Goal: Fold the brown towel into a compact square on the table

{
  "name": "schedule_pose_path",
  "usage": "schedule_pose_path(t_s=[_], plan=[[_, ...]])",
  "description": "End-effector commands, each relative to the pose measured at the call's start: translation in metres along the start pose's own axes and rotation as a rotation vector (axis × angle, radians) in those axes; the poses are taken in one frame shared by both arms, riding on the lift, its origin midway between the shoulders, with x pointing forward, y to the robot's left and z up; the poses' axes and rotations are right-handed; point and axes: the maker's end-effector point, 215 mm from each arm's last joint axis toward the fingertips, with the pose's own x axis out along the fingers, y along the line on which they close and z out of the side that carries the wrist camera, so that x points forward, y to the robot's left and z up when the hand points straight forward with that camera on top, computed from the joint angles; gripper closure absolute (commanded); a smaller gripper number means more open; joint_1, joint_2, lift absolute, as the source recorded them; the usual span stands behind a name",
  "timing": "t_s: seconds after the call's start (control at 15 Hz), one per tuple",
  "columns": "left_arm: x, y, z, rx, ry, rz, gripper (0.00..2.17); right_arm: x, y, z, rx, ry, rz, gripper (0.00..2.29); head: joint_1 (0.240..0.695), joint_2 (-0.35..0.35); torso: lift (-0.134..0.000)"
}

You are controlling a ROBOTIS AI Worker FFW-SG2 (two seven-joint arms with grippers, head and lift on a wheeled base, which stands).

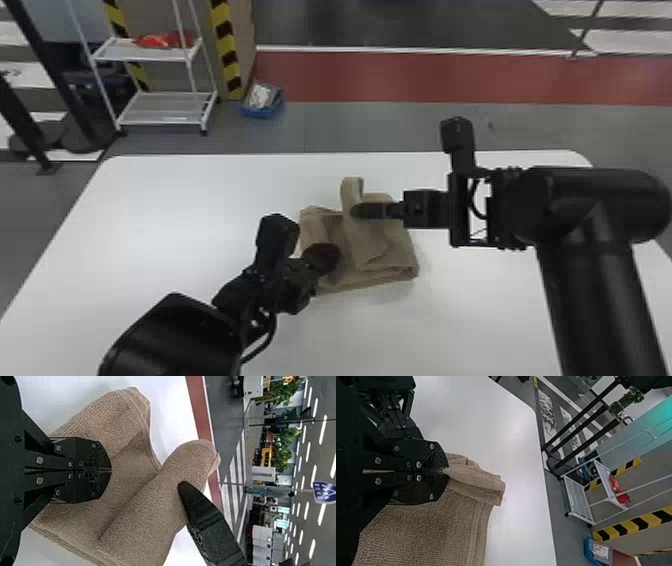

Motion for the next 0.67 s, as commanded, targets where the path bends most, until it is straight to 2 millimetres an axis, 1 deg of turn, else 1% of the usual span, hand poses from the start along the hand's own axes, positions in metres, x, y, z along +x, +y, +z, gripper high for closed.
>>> schedule_pose_path(t_s=[0.0, 0.13, 0.27, 0.47, 0.6], plan=[[0.0, 0.001, 0.002, 0.0, -0.002, 0.001, 1.45, 0.009, 0.003, -0.004, -0.01, 0.006, 0.008, 1.21, 0.695, -0.012, -0.124], [0.001, 0.0, 0.001, 0.0, -0.002, -0.001, 1.45, 0.013, 0.002, -0.01, -0.002, 0.018, 0.012, 1.21, 0.695, -0.008, -0.124], [0.001, 0.0, 0.001, -0.002, -0.004, -0.003, 1.45, 0.018, 0.005, -0.014, 0.0, 0.026, 0.024, 1.21, 0.695, -0.004, -0.124], [0.001, -0.002, 0.001, -0.003, -0.006, -0.008, 1.45, 0.023, 0.016, -0.017, 0.001, 0.032, 0.058, 1.2, 0.695, 0.003, -0.124], [0.001, -0.003, 0.001, -0.006, -0.006, -0.01, 1.45, 0.024, 0.022, -0.014, 0.0, 0.019, 0.08, 1.2, 0.695, 0.009, -0.124]])
